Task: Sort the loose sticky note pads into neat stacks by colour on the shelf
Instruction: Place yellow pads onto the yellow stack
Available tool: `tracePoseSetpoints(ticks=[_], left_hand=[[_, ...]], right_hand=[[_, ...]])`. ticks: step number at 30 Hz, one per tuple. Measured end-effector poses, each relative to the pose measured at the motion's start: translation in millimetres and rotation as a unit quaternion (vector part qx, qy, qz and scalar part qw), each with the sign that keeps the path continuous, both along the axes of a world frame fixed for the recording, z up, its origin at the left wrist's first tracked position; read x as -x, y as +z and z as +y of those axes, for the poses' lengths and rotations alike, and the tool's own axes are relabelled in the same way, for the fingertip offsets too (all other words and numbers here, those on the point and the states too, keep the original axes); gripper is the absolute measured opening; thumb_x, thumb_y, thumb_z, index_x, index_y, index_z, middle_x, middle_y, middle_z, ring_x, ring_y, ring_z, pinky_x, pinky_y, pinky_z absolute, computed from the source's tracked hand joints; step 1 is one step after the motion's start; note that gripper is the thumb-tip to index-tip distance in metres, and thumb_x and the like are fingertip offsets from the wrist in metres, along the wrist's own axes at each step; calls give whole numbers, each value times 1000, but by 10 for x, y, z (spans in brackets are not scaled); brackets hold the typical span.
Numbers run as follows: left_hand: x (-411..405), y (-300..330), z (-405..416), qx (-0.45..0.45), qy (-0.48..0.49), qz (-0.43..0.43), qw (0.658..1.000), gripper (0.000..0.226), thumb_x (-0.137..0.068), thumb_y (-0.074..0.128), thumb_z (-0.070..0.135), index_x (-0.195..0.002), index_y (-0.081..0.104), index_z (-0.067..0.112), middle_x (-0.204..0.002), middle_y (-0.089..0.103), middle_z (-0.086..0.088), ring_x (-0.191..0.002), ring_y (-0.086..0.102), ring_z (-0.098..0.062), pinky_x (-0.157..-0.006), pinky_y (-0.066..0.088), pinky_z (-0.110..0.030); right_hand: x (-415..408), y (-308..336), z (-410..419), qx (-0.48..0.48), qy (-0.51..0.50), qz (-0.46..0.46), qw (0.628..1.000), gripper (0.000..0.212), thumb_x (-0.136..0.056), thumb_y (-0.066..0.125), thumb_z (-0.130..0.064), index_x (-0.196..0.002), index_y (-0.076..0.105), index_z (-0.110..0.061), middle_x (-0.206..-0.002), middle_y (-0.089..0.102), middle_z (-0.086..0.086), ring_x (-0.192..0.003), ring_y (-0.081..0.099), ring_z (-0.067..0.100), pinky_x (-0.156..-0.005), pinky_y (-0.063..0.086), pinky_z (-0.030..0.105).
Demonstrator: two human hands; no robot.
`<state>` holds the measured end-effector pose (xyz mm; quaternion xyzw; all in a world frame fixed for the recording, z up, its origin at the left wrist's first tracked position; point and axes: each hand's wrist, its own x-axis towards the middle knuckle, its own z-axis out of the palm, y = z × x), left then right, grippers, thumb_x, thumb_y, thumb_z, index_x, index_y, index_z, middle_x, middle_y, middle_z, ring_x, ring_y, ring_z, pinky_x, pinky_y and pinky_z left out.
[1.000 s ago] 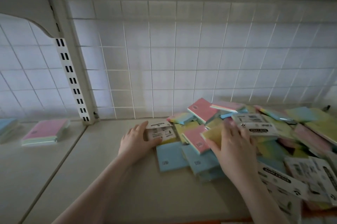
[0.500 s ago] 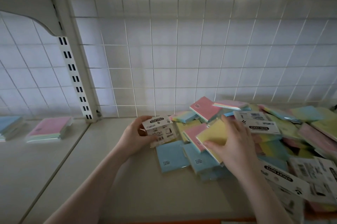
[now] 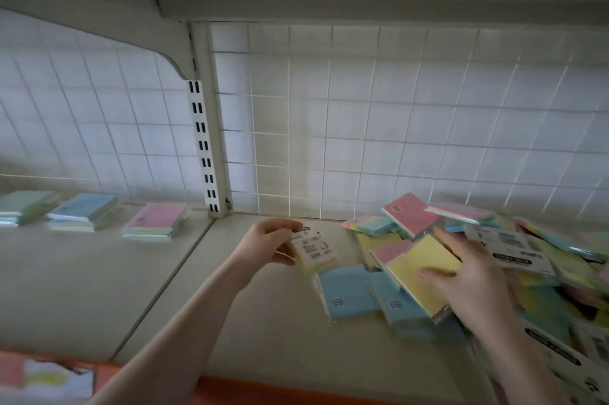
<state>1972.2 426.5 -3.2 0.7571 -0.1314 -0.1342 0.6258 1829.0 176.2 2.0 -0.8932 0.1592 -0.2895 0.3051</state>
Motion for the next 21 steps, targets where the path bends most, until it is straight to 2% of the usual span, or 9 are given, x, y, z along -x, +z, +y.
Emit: tracePoseSetpoints(ticks=[3,6,9,12,14,16,18,19,21], left_hand=[[43,-12,153,-38,-59,-8,997,40,-86,45,-11,-117,60,8,-105,68,-16,-88,67,-17,-79,56,-24],[103,-66,253,-70,-28,-87,993,49,-77,57,-20,-115,59,9,-91,68,-8,-69,66,-1,-69,52,-14],[93,-108,364,-46,43,-120,991,38,-73,66,-15,-99,65,13,-71,70,7,-61,64,-3,-66,53,-20],[105,-97,471,-33,83,-132,987,30,-76,68,-10,-86,67,19,-65,69,7,-55,62,-9,-63,52,-27],[134,-73,534,-59,95,-157,981,25,-77,70,-4,-82,68,21,-64,64,6,-53,57,-6,-61,49,-22],[163,-63,608,-106,105,-204,967,15,-77,74,7,-86,71,20,-66,58,10,-57,50,-4,-61,40,-15],[180,-54,674,-134,130,-235,954,19,-77,76,15,-96,72,14,-73,49,12,-64,46,-5,-60,34,-12],[181,-55,702,-132,136,-241,952,24,-79,75,16,-101,71,11,-77,46,12,-66,46,-5,-62,34,-10],[211,-45,746,-119,135,-243,953,25,-83,71,15,-107,67,9,-83,47,12,-71,49,-3,-68,38,-10]], right_hand=[[-47,56,39,-21,21,7,1000,67,-67,81,-2,-129,57,-11,-107,59,7,-101,53,24,-80,34,25],[-135,117,145,-8,46,13,999,60,-66,80,0,-123,62,-10,-96,60,3,-93,54,23,-76,33,25],[-216,172,257,5,60,18,998,49,-64,82,-4,-112,69,-11,-95,69,6,-86,58,21,-73,35,25],[-284,201,370,9,79,19,997,31,-64,84,-11,-94,74,-15,-86,70,2,-77,58,20,-67,37,28],[-326,186,437,29,87,16,996,23,-65,84,-12,-85,72,-13,-79,68,1,-73,56,21,-63,35,30],[-344,162,497,29,109,-9,994,21,-66,83,-10,-81,70,-15,-75,65,-2,-68,55,18,-60,36,29],[-330,161,567,22,140,-24,990,29,-70,81,-12,-77,62,-32,-74,62,-13,-68,55,11,-60,40,27],[-337,146,591,22,149,-30,988,36,-72,79,-13,-76,55,-39,-74,61,-15,-69,56,11,-61,44,32],[-353,134,641,24,157,-42,986,34,-74,78,-15,-77,52,-38,-73,60,-13,-70,58,17,-63,46,41]])
